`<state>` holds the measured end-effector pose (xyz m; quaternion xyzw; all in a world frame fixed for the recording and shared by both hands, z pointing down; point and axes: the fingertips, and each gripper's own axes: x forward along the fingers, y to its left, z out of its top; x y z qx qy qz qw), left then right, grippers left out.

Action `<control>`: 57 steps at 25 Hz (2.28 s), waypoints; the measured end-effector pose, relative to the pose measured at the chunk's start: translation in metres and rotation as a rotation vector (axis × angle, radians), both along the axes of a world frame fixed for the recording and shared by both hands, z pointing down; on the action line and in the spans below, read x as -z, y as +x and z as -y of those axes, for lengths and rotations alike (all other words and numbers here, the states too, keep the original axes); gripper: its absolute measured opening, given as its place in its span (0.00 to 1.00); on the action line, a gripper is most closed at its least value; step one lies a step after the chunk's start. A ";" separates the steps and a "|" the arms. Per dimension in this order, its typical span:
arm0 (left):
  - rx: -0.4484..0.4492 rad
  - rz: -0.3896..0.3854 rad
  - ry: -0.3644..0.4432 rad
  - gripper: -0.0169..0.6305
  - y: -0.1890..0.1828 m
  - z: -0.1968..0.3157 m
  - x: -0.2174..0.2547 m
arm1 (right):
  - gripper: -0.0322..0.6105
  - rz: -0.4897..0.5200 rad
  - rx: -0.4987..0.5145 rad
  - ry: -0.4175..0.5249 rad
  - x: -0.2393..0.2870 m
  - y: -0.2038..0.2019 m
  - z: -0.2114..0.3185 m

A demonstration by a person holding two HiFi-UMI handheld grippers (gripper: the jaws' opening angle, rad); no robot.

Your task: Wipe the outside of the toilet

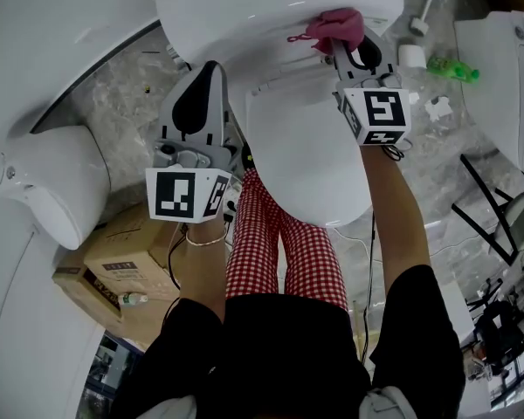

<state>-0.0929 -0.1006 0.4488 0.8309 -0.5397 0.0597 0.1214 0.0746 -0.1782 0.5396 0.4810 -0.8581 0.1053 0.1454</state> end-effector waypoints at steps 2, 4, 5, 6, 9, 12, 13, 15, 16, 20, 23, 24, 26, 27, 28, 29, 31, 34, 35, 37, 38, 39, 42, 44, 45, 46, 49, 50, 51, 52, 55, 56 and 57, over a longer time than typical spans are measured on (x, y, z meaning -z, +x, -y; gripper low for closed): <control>-0.003 -0.004 -0.001 0.03 0.003 0.002 0.000 | 0.18 -0.003 -0.019 -0.004 -0.001 0.009 0.002; -0.011 -0.007 0.000 0.03 0.006 0.003 0.000 | 0.18 -0.001 -0.036 -0.006 -0.001 0.017 0.004; -0.015 -0.006 0.000 0.03 0.008 0.003 0.000 | 0.18 -0.001 -0.044 -0.005 0.000 0.020 0.004; -0.018 -0.004 -0.001 0.03 0.009 0.003 0.000 | 0.18 -0.002 -0.051 -0.005 0.000 0.024 0.005; -0.023 -0.003 -0.003 0.03 0.012 0.005 -0.001 | 0.18 -0.007 -0.071 -0.004 -0.001 0.035 0.006; -0.028 -0.003 -0.003 0.03 0.015 0.006 -0.001 | 0.18 -0.013 -0.094 -0.004 -0.001 0.046 0.008; -0.030 -0.004 -0.003 0.03 0.016 0.007 -0.001 | 0.18 -0.015 -0.101 -0.005 -0.001 0.049 0.008; -0.035 -0.005 -0.004 0.03 0.019 0.007 -0.002 | 0.18 -0.019 -0.112 -0.006 -0.002 0.056 0.009; -0.038 -0.005 -0.004 0.03 0.020 0.007 -0.002 | 0.18 -0.022 -0.117 -0.007 -0.002 0.059 0.009; -0.044 -0.007 -0.007 0.03 0.023 0.008 -0.002 | 0.18 -0.032 -0.131 -0.007 -0.003 0.069 0.010; -0.040 -0.012 -0.006 0.03 0.022 0.009 -0.002 | 0.18 -0.035 -0.141 -0.005 -0.003 0.074 0.011; -0.038 -0.012 -0.005 0.03 0.022 0.009 -0.002 | 0.18 -0.035 -0.143 -0.005 -0.003 0.076 0.011; -0.039 -0.013 -0.006 0.03 0.023 0.008 -0.003 | 0.18 -0.039 -0.147 -0.008 -0.004 0.079 0.011; -0.042 -0.013 -0.008 0.03 0.024 0.008 -0.003 | 0.18 -0.046 -0.149 -0.011 -0.005 0.082 0.010; -0.045 -0.013 -0.009 0.03 0.025 0.008 -0.004 | 0.18 -0.053 -0.153 -0.013 -0.006 0.085 0.010; -0.048 -0.010 -0.008 0.03 0.024 0.008 -0.003 | 0.18 -0.059 -0.161 -0.015 -0.007 0.087 0.010; -0.048 -0.007 -0.005 0.03 0.022 0.009 -0.003 | 0.18 -0.054 -0.188 -0.023 -0.008 0.091 0.011; -0.049 -0.007 -0.005 0.03 0.020 0.009 -0.002 | 0.19 -0.047 -0.237 -0.037 -0.011 0.103 0.009; -0.049 -0.008 -0.004 0.03 0.020 0.008 -0.001 | 0.18 -0.048 -0.251 -0.038 -0.011 0.106 0.010; -0.047 -0.010 -0.001 0.03 0.017 0.008 -0.001 | 0.18 -0.025 -0.285 -0.043 -0.009 0.113 0.010; -0.045 -0.010 -0.002 0.03 0.016 0.007 -0.001 | 0.18 -0.002 -0.307 -0.046 -0.009 0.116 0.010; -0.043 -0.010 -0.003 0.03 0.014 0.006 -0.001 | 0.18 0.022 -0.328 -0.048 -0.008 0.118 0.009; -0.038 -0.009 -0.003 0.03 0.010 0.003 0.000 | 0.18 0.065 -0.366 -0.044 -0.005 0.123 0.004; -0.037 -0.012 0.000 0.03 0.007 0.000 0.001 | 0.18 0.074 -0.368 -0.038 -0.004 0.120 0.000; -0.036 -0.012 -0.001 0.03 0.006 -0.001 0.001 | 0.18 0.078 -0.368 -0.036 -0.004 0.118 -0.004; -0.036 -0.011 -0.001 0.03 0.005 -0.003 0.001 | 0.18 0.083 -0.371 -0.034 -0.004 0.116 -0.007; -0.033 -0.010 0.000 0.03 -0.002 -0.009 0.001 | 0.18 0.099 -0.377 -0.031 -0.004 0.107 -0.019; -0.029 -0.009 -0.001 0.03 -0.005 -0.011 0.001 | 0.18 0.103 -0.374 -0.029 -0.005 0.102 -0.023; -0.025 -0.009 -0.003 0.03 -0.008 -0.013 0.001 | 0.18 0.107 -0.369 -0.028 -0.005 0.096 -0.028; -0.021 -0.009 -0.004 0.03 -0.010 -0.014 0.001 | 0.18 0.113 -0.364 -0.028 -0.005 0.090 -0.032; -0.014 -0.010 -0.003 0.03 -0.017 -0.018 0.000 | 0.18 0.145 -0.360 -0.043 -0.011 0.069 -0.043; -0.012 -0.011 -0.004 0.03 -0.019 -0.019 0.000 | 0.18 0.159 -0.360 -0.052 -0.014 0.061 -0.047; -0.010 -0.012 -0.005 0.03 -0.021 -0.021 0.000 | 0.18 0.173 -0.357 -0.062 -0.016 0.052 -0.050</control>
